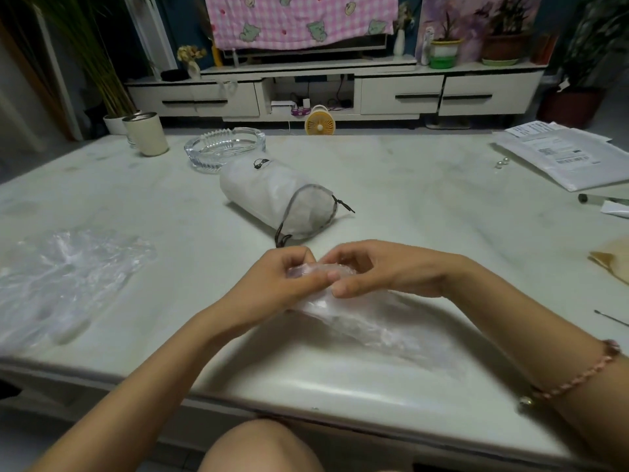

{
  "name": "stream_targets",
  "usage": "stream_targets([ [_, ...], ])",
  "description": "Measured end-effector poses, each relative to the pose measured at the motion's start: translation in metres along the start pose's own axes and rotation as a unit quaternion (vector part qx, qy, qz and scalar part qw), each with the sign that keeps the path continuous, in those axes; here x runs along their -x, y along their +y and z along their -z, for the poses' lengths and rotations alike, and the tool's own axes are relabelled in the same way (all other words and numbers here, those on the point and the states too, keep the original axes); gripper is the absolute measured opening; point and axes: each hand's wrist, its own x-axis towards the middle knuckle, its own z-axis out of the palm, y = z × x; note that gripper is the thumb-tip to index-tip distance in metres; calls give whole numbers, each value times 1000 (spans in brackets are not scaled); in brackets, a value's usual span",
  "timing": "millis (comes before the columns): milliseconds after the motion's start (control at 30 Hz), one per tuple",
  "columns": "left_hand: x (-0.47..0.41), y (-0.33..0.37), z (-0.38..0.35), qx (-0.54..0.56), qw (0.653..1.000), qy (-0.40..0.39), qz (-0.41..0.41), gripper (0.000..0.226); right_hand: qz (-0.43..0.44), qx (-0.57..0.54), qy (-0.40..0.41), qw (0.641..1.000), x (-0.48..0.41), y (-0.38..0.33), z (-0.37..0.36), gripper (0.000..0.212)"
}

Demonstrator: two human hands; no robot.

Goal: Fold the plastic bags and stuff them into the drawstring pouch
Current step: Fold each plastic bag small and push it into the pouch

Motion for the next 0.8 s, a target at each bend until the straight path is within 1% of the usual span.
stream_targets([
  [33, -5, -1, -2, -3, 1000, -4, 9, 31, 2, -18, 4, 1000, 3, 5, 1, 24],
  [67, -12, -2, -6, -12, 1000, 1, 16, 30, 4, -23, 16, 1000, 8, 11, 8, 16],
  [100, -20, -2, -9, -24, 999, 20, 16, 29, 0, -13, 29, 999, 15, 15, 15, 15],
  [167, -38, -3, -17, -26, 994, 103, -7, 25, -19, -2, 55, 998, 27, 20, 33, 20],
  [233, -56, -3, -32, 62, 980, 187, -13, 18, -26, -44, 101, 994, 36, 23, 54, 26],
  [267, -63, -3, -41, 114, 974, 194, 4, 17, -22, -74, 134, 988, 39, 23, 61, 26],
  [300, -69, -4, -50, 157, 972, 169, 35, 26, -17, -96, 167, 981, 40, 24, 66, 25],
  [367, -79, -6, -70, 218, 969, 64, 95, 65, -10, -115, 224, 968, 39, 29, 74, 21],
  [400, -81, -7, -75, 226, 968, 26, 108, 76, -8, -119, 242, 963, 36, 30, 75, 18],
  [433, -82, -6, -79, 229, 968, 9, 101, 73, -10, -120, 256, 959, 33, 30, 74, 15],
  [467, -84, -7, -83, 233, 968, 12, 91, 60, -14, -117, 262, 958, 32, 31, 74, 13],
  [533, -85, -8, -83, 213, 973, 53, 70, 31, -13, -132, 257, 957, 29, 31, 69, 9],
  [567, -85, -10, -83, 202, 976, 65, 58, 24, -11, -138, 249, 959, 27, 31, 67, 7],
  [633, -83, -14, -84, 182, 981, 63, 37, 19, 2, -148, 238, 960, 23, 34, 63, 16],
  [733, -80, -14, -85, 168, 984, 55, 32, 15, 33, -154, 248, 956, 19, 31, 59, 19],
  [800, -81, -13, -82, 196, 978, 59, 46, 14, 37, -149, 267, 951, 20, 30, 59, 34],
])
